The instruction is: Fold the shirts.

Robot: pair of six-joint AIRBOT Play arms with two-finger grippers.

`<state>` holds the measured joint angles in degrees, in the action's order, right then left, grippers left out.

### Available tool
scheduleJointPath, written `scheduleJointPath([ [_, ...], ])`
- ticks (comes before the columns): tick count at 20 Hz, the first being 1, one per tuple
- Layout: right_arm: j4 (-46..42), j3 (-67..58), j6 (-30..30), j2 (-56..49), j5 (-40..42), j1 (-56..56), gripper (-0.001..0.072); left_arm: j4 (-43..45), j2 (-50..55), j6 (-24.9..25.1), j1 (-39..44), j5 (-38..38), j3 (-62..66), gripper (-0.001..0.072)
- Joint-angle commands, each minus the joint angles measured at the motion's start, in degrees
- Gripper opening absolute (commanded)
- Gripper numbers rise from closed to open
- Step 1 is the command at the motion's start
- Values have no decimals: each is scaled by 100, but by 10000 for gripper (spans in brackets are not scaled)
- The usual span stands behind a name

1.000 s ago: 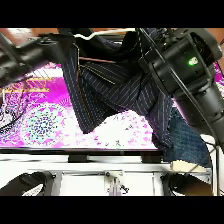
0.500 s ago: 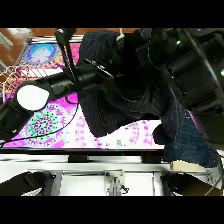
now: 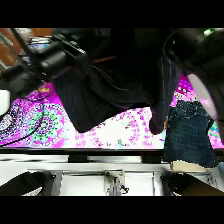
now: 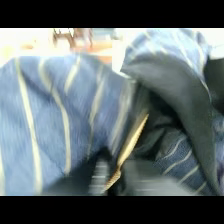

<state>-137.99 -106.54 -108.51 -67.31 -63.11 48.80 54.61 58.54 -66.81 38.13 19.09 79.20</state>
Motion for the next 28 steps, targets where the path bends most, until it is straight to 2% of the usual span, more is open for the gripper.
scheduleJointPath([
  [1,55,-4,-162,92,455,-4,108,46,-369,15,-166,214,2,507],
  [2,153,-4,-162,92,538,-7,108,46,-444,15,-168,407,2,546],
  [5,140,-4,-157,59,713,-7,108,46,-782,15,-166,946,2,547],
  [7,164,-4,-66,11,713,-4,108,212,-1056,190,-170,737,72,546],
  [9,337,-4,72,-61,769,-4,108,748,-1043,186,-170,188,295,546],
  [11,415,-4,184,-133,870,-4,108,1134,-748,186,-170,-225,577,545],
  [14,393,-4,232,-216,879,-4,108,1145,-17,186,-168,-284,1241,545],
  [17,254,-4,251,-251,896,-7,108,1145,407,181,-168,297,1513,534],
  [20,96,-4,245,-251,896,-11,109,1147,313,181,-168,1670,1513,500],
  [23,90,-4,219,-254,894,-13,108,1152,28,179,-170,3005,1513,503],
  [26,-33,-4,179,-254,883,-13,108,1541,-483,162,-170,3309,1513,538],
  [28,-61,-4,175,-251,868,-13,108,2236,-911,96,-170,3311,1513,537],
])
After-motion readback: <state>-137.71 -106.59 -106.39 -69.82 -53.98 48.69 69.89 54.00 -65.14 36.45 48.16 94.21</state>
